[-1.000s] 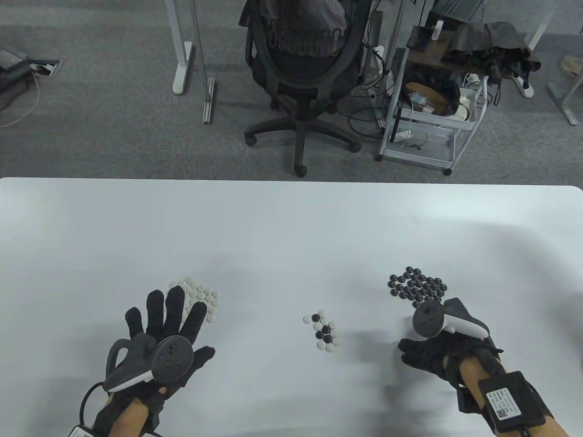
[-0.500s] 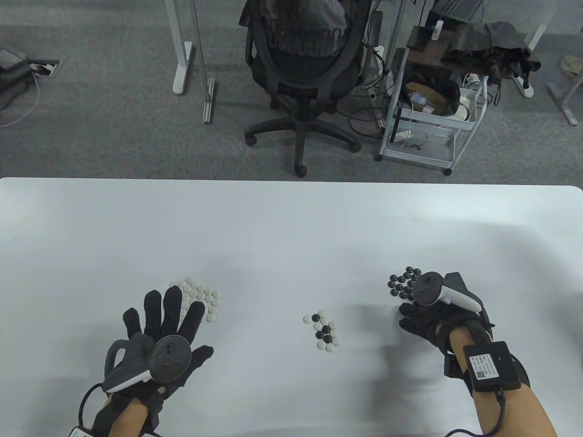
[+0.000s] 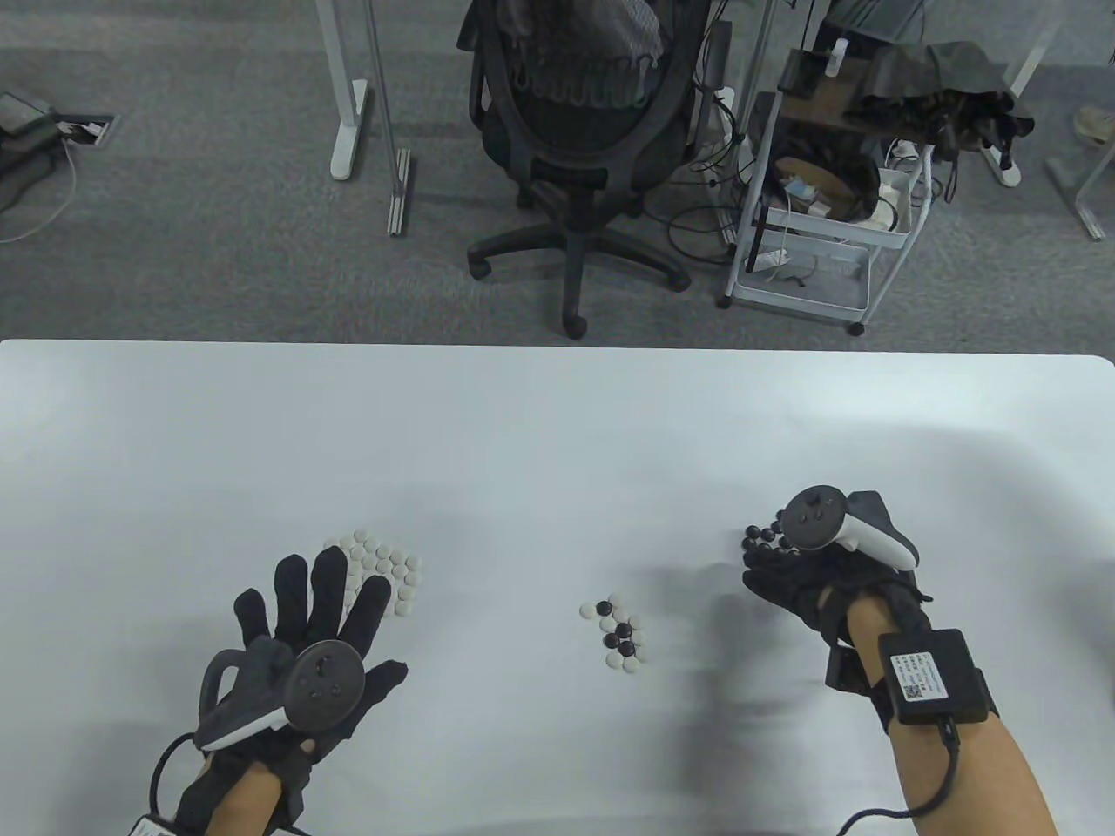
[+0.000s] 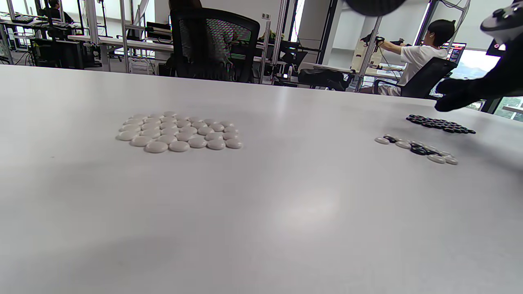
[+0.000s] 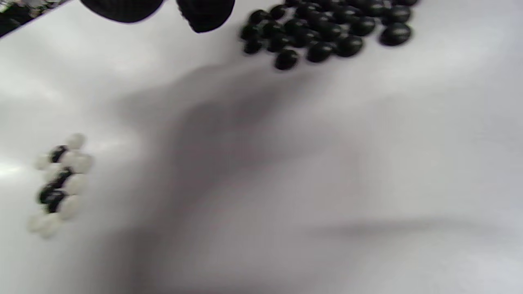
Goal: Go stone sorting task
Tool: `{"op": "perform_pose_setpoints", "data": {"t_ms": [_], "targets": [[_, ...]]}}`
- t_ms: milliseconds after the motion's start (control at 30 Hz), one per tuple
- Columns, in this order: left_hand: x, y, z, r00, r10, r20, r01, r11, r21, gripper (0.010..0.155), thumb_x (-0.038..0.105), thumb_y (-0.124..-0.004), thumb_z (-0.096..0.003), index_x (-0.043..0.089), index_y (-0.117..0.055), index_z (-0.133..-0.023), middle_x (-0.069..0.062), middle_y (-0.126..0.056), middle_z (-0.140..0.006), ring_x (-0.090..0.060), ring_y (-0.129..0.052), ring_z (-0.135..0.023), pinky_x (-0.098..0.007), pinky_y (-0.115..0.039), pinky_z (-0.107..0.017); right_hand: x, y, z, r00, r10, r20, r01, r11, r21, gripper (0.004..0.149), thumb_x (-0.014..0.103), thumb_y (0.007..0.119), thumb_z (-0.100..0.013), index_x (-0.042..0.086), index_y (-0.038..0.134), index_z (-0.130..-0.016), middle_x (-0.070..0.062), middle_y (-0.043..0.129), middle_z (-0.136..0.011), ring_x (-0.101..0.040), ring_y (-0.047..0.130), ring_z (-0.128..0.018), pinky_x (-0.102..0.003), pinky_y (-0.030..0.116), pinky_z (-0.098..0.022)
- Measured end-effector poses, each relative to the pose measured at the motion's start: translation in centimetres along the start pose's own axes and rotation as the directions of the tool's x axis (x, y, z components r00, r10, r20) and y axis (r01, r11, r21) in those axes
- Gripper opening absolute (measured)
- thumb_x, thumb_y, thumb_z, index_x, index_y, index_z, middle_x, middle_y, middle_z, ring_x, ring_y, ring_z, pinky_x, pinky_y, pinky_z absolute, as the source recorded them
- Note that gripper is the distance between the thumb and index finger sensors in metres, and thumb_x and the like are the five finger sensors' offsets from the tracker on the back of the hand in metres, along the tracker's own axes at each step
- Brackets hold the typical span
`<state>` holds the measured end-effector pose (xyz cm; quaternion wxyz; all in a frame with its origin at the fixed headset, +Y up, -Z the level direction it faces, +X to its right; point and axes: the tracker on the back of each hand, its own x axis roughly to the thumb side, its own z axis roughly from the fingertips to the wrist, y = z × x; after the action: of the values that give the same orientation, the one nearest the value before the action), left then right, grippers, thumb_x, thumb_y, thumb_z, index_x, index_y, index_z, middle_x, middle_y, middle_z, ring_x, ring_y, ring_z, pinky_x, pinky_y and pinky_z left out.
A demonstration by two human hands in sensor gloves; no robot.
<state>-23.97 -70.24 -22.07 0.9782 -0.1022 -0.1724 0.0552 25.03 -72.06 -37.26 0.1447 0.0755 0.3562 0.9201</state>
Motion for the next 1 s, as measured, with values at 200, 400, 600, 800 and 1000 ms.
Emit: {"op": "perform_pose_setpoints", "data": {"t_ms": [200, 400, 600, 800, 1000], "targets": [[0.0, 0.0, 0.0, 1.000, 0.000, 0.000, 0.000, 1.000, 0.000, 0.078, 0.054, -0.047, -0.0620, 0.012, -0.018, -0.121, -0.036, 0.013, -0.114, -0.063, 0.015, -0.092, -0.085, -0.001, -0.053, 5.3, 1.6, 0.4, 0.985, 0.101, 0.137, -0.111, 0.992, 0.065, 0.067, 0.054, 0.053, -0.053, 0.024, 0.053, -0.112, -0.024, -0.012, -0.105, -0.055, -0.016, -0.086, -0.083, 0.004, -0.055], [0.0, 0.1, 0.0, 1.000, -0.004, -0.003, 0.004, 1.000, -0.003, 0.078, 0.054, -0.047, -0.0620, 0.012, -0.018, -0.121, -0.036, 0.013, -0.114, -0.063, 0.015, -0.092, -0.085, -0.001, -0.053, 10.7, 4.4, -0.4, 0.947, 0.199, 0.252, -0.237, 0.962, 0.131, 0.067, 0.054, 0.053, -0.053, 0.023, 0.051, -0.113, -0.024, -0.012, -0.106, -0.055, -0.016, -0.086, -0.082, 0.004, -0.055], [0.0, 0.2, 0.1, 1.000, 0.002, -0.004, -0.002, 1.000, 0.007, 0.078, 0.054, -0.047, -0.0621, 0.012, -0.019, -0.121, -0.036, 0.013, -0.114, -0.063, 0.015, -0.091, -0.085, -0.001, -0.053, 13.0, 6.1, -2.4, 0.936, 0.224, 0.272, -0.276, 0.946, 0.170, 0.071, 0.055, 0.051, -0.052, 0.022, 0.041, -0.115, -0.025, -0.015, -0.104, -0.056, -0.018, -0.086, -0.082, 0.002, -0.054], [0.0, 0.3, 0.3, 1.000, 0.007, -0.001, -0.007, 1.000, 0.013, 0.078, 0.054, -0.047, -0.0621, 0.012, -0.019, -0.121, -0.037, 0.013, -0.114, -0.063, 0.015, -0.091, -0.086, -0.001, -0.053, 12.6, 6.9, -4.3, 0.948, 0.214, 0.234, -0.266, 0.938, 0.220, 0.074, 0.056, 0.048, -0.052, 0.020, 0.036, -0.116, -0.026, -0.017, -0.102, -0.056, -0.019, -0.085, -0.083, 0.002, -0.053], [0.0, 0.3, 0.3, 1.000, 0.004, 0.004, -0.004, 1.000, 0.010, 0.078, 0.054, -0.047, -0.0621, 0.012, -0.019, -0.121, -0.036, 0.013, -0.114, -0.063, 0.015, -0.092, -0.085, -0.001, -0.053, 12.7, 6.3, -5.7, 0.963, 0.180, 0.198, -0.223, 0.950, 0.220, 0.075, 0.056, 0.046, -0.051, 0.020, 0.034, -0.115, -0.025, -0.018, -0.102, -0.056, -0.019, -0.085, -0.082, 0.000, -0.053]]}}
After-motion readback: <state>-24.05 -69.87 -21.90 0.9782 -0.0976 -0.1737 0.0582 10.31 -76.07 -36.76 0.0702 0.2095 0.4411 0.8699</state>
